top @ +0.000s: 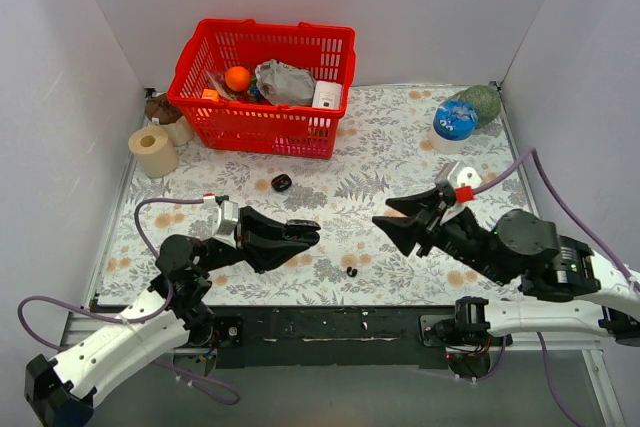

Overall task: Insert the wireless bluetooth earbuds into the charging case
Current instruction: Pick up the earbud from the center of the board.

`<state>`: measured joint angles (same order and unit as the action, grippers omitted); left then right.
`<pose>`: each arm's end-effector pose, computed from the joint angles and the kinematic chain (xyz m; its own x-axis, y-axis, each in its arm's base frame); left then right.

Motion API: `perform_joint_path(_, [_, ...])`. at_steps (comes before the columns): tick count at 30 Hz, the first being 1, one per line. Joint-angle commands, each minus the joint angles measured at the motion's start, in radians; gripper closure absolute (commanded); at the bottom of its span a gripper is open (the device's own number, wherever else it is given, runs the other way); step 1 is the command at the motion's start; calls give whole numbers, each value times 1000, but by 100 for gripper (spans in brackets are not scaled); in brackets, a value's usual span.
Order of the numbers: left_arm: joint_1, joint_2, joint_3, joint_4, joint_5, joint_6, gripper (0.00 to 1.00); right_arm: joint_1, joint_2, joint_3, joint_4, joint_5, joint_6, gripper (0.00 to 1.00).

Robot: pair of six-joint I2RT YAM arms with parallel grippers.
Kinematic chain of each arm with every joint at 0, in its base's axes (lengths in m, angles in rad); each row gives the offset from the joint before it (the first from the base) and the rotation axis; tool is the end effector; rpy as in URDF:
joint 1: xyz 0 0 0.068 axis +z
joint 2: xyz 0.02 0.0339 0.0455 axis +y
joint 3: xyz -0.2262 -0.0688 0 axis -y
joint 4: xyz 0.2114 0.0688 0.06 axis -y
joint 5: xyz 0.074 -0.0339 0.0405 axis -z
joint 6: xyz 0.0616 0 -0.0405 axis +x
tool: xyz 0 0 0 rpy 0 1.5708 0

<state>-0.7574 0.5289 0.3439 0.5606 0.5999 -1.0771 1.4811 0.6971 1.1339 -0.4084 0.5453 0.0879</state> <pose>0.0921 -0.1350 0.2935 -0.7091 -0.3298 -0.6232 0.6843 -0.1087 -0.7211 0.0443 0.1359 0.4061 -0.0681 0.0802 -0.9944 -0.8022 0.5882 0.1024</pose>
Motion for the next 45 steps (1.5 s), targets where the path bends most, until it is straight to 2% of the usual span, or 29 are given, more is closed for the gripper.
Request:
perform_joint_path(1, [-3,-53,-14,-56,-45,19,100,-5,80,-130,-108,79,160,49])
perform_joint_path(5, [-3,-82,-11,-93,-42,11,100,-70,169,-268,-69,-39,239,54])
perform_joint_path(8, [-3,-96,-6,-114,-40,2,100,-160,215,-402,46,-177,274,78])
perform_joint_path(9, [-3,-108,-6,-122,-41,0,100,-182,226,-434,75,-250,283,91])
perform_joint_path(12, [-3,-131,-6,-151,-42,0,100,-214,275,-514,143,-313,296,97])
perform_joint_path(14, [-3,-147,-11,-160,-46,3,100,-214,306,-543,175,-334,297,96])
perform_joint_path(18, [-3,-162,-23,-165,-49,3,100,-214,341,-571,235,-387,270,79])
perform_joint_path(24, [-3,-175,-46,-156,-49,-7,100,-226,421,-551,289,-441,208,64])
perform_joint_path(31, [-3,-185,-51,-163,-52,-10,100,-297,525,-531,303,-513,164,60])
perform_joint_path(45, [-3,-181,-68,-151,-55,-17,100,-367,559,-545,321,-538,133,58])
